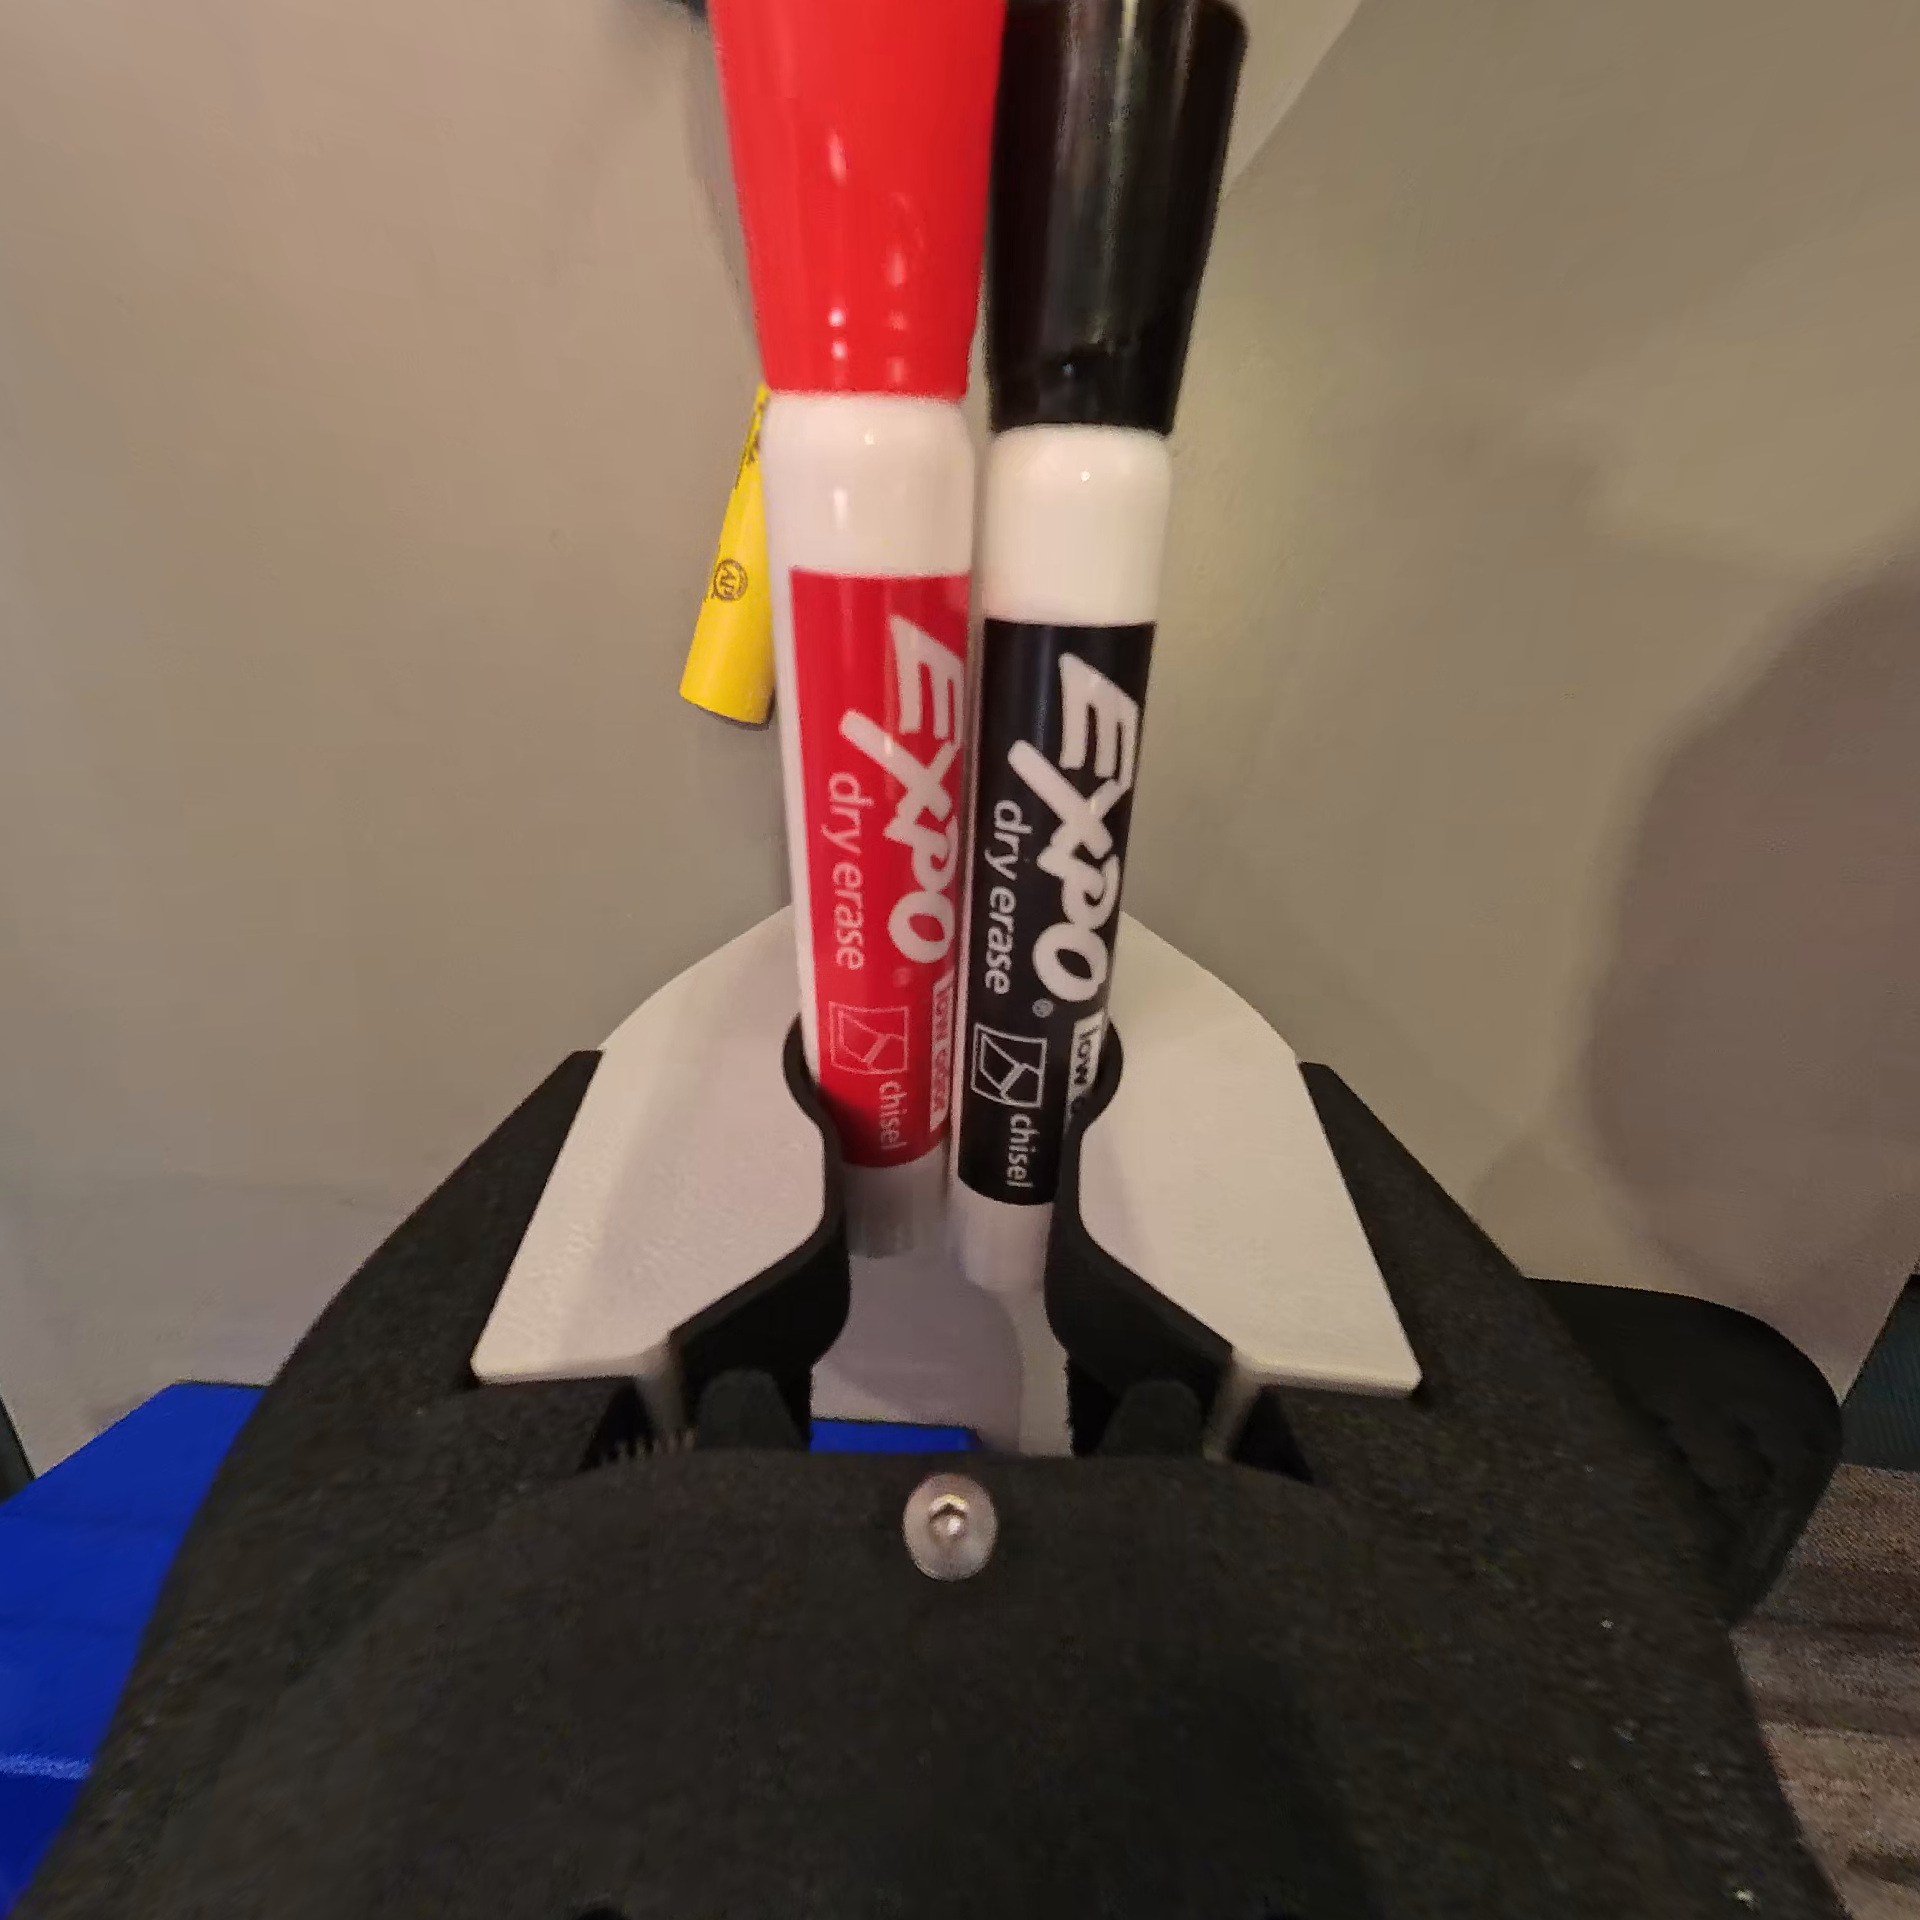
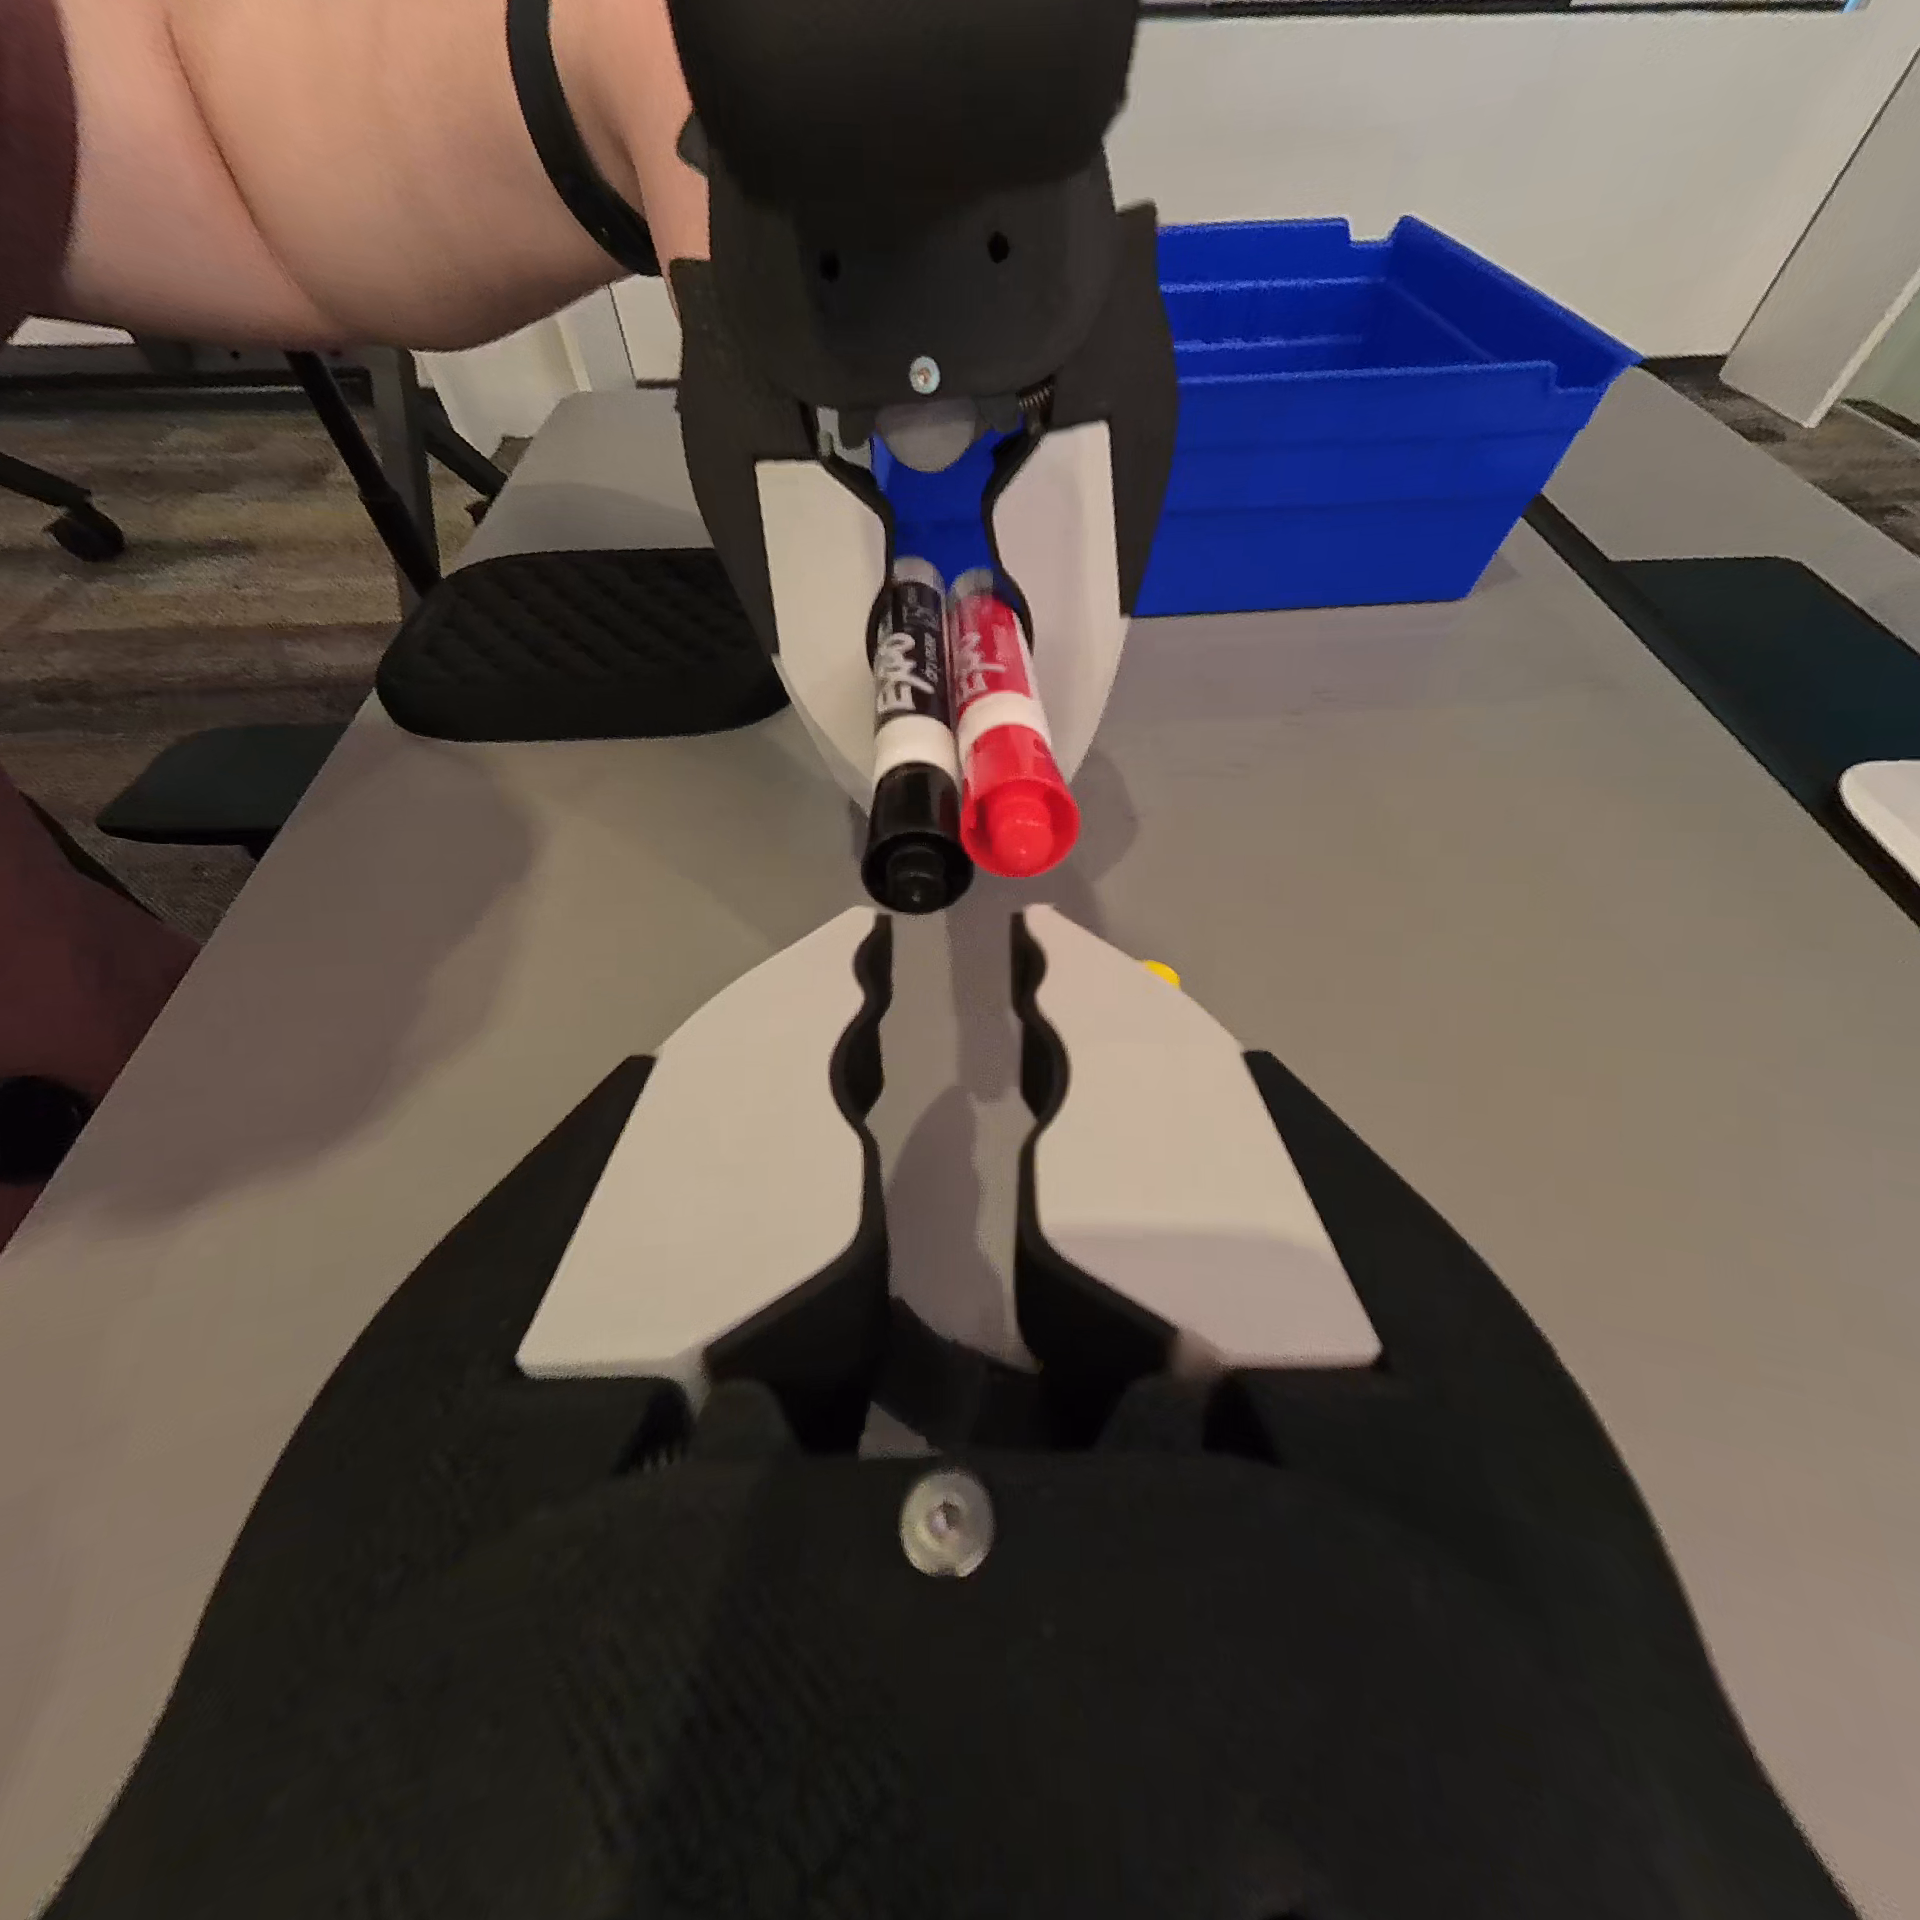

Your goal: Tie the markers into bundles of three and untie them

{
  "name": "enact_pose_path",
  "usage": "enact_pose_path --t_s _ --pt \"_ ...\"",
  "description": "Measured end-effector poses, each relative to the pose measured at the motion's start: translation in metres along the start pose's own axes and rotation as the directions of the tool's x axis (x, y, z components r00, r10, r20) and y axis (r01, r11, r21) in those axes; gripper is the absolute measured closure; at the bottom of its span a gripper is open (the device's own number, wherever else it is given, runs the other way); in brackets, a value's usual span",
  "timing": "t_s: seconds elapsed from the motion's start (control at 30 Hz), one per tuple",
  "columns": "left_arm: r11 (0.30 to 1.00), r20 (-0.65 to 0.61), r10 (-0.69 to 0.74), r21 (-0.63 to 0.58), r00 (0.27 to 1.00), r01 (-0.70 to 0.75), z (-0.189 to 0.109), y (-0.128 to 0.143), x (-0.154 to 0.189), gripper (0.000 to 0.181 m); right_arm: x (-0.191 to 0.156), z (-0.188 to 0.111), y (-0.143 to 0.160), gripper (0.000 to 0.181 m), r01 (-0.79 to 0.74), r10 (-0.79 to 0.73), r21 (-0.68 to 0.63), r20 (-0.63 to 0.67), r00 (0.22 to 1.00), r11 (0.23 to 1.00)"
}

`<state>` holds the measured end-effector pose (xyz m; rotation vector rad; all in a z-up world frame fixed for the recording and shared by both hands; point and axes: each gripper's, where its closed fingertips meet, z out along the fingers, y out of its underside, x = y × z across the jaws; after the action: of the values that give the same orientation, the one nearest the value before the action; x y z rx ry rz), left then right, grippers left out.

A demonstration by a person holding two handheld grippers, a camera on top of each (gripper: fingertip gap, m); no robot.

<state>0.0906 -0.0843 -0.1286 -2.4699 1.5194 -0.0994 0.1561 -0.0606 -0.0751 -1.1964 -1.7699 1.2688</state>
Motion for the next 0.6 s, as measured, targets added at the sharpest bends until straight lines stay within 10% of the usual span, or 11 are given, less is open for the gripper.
enact_pose_path --t_s 0.03,0.4,0.6 --pt "1.000 0.007 0.000 -0.012 1.000 0.000 0.000 0.002 -0.001 0.138 0.003 -0.002 0.004 0.154 -0.001 0.001 -0.016 -0.011 1.000 1.000" --pt "0.998 0.040 -0.036 -0.045 0.999 0.037 0.002 0.016 -0.014 0.138 0.038 -0.006 0.107 0.151 -0.102 0.006 -0.430 -0.219 0.976 0.897" --pt "0.997 0.041 -0.057 -0.040 0.998 0.058 0.004 0.021 -0.017 0.138 0.039 -0.010 0.103 0.162 -0.205 0.130 -0.380 -0.213 0.968 0.902"
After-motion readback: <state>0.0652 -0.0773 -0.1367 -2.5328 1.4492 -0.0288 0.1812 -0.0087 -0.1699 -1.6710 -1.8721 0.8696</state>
